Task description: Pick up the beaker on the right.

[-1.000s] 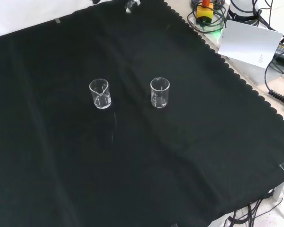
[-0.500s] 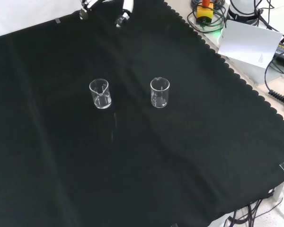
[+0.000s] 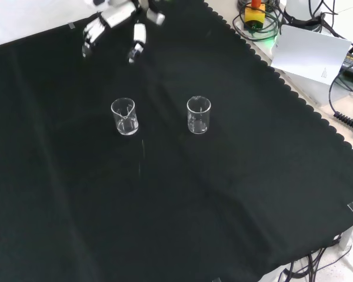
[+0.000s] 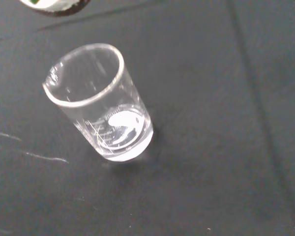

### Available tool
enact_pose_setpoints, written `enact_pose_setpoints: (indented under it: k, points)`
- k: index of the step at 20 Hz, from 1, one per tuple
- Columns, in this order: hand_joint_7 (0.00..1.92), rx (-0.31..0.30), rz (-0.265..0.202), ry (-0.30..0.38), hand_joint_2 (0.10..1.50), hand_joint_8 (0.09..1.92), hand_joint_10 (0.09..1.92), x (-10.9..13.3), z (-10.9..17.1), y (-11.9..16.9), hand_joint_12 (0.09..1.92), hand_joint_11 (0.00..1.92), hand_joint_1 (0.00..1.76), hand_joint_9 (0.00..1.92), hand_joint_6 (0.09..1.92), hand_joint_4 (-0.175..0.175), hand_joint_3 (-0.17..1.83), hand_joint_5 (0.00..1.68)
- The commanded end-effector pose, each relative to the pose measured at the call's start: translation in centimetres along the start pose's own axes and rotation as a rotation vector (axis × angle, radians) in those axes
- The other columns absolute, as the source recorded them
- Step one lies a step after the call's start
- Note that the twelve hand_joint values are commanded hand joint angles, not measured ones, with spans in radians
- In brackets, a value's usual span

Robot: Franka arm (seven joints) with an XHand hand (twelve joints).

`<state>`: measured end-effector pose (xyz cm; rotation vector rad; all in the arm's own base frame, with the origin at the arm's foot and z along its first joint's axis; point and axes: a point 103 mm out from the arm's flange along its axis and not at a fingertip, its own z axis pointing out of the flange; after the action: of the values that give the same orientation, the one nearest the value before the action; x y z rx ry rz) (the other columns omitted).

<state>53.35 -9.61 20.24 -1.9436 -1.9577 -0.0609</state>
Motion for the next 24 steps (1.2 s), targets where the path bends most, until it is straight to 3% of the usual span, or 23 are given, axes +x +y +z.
enact_pose_setpoints:
  k: [1,9,14,24]
  points:
    - [0.07,0.023,-0.118,0.156,0.62,0.68,0.73,0.6,5.8,6.0,1.29,0.0,0.77,0.2,0.09,-0.046,0.61,0.3]
    - [0.15,0.037,-0.216,0.235,0.57,0.7,0.72,1.2,9.1,5.8,1.27,0.0,0.8,0.27,0.09,-0.055,0.63,0.4]
    - [0.16,0.03,-0.279,0.243,0.56,0.7,0.71,0.9,8.6,4.3,1.28,0.0,0.81,0.28,0.09,-0.054,0.64,0.42]
    - [0.1,0.041,-0.282,0.27,0.54,0.67,0.69,0.5,11.3,4.4,1.28,0.0,0.8,0.25,0.09,-0.051,0.64,0.36]
